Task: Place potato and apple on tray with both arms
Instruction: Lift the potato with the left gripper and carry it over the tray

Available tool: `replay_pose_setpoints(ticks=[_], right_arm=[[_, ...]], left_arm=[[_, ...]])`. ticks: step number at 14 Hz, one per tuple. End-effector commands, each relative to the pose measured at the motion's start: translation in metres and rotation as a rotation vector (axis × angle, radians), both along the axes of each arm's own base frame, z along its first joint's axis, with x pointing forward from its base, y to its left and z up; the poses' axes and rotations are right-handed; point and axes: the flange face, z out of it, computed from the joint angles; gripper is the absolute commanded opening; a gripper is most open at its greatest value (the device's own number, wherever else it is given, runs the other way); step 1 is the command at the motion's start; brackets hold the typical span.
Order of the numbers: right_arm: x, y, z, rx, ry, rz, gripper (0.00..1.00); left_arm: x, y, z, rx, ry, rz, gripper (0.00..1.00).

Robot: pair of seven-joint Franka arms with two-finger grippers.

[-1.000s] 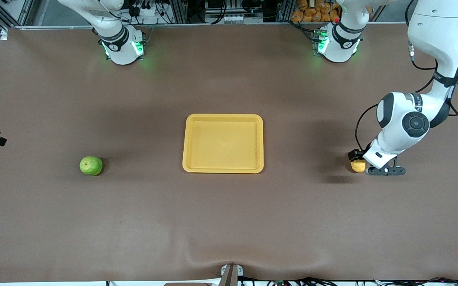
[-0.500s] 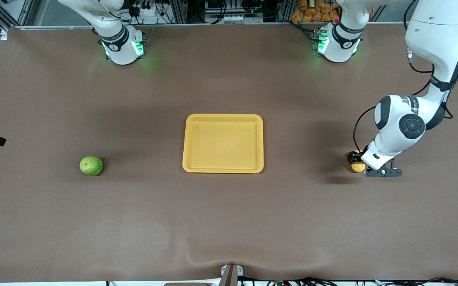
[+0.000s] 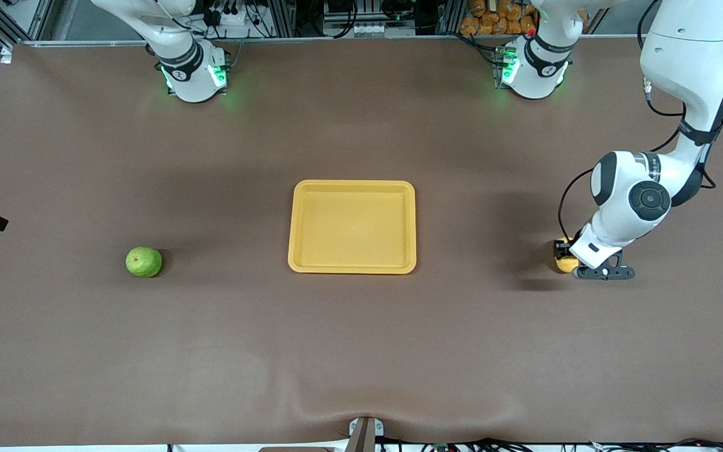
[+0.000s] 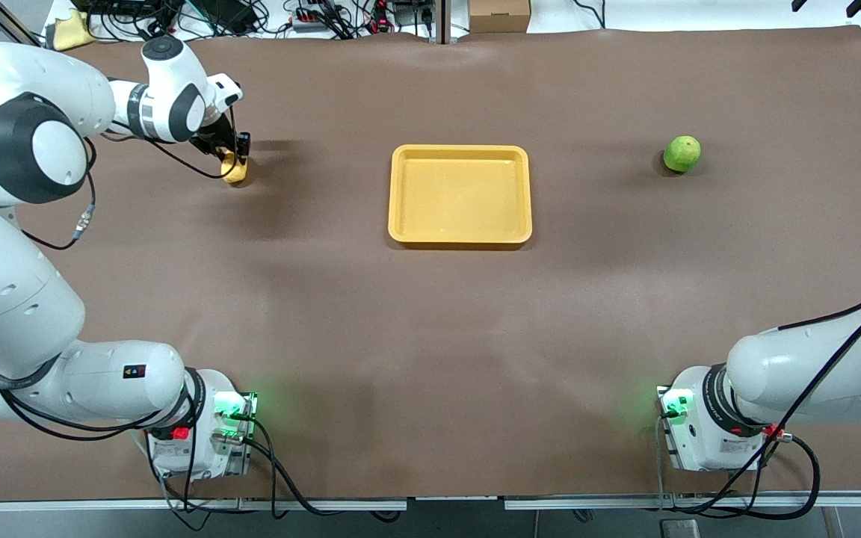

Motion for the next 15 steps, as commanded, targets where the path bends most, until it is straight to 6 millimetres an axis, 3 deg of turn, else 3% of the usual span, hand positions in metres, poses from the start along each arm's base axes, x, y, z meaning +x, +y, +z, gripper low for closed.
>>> replay_pose_setpoints(ticks=[1,5,8,10,12,15], right_arm=[[0.0,0.004,0.009,0.008,0.005,0.004,1.0],[-0.005,0.014,0.012,0.027,0.056,0.019,1.0],[-0.009,0.014,0.015,0.034,0.083,0.02,1.0],[-0.009,0.014,0.017,0.032,0.078,0.02,1.0],[-0.009,0.013,0.017,0.034,0.078,0.018,1.0],[-0.009,0.014,0.017,0.032,0.08,0.02,1.0]], left_arm=[[0.003,-0.001,0.021,0.029,-0.031,-0.028,0.0],[0.0,-0.026,0.058,0.061,-0.003,-0.072,0.0],[0.0,-0.05,0.074,0.1,-0.005,-0.167,0.0],[0.002,-0.056,0.08,0.101,-0.008,-0.171,0.0],[0.005,-0.073,0.09,0.102,0.005,-0.183,0.0],[0.009,-0.113,0.115,0.095,0.037,-0.206,0.0]])
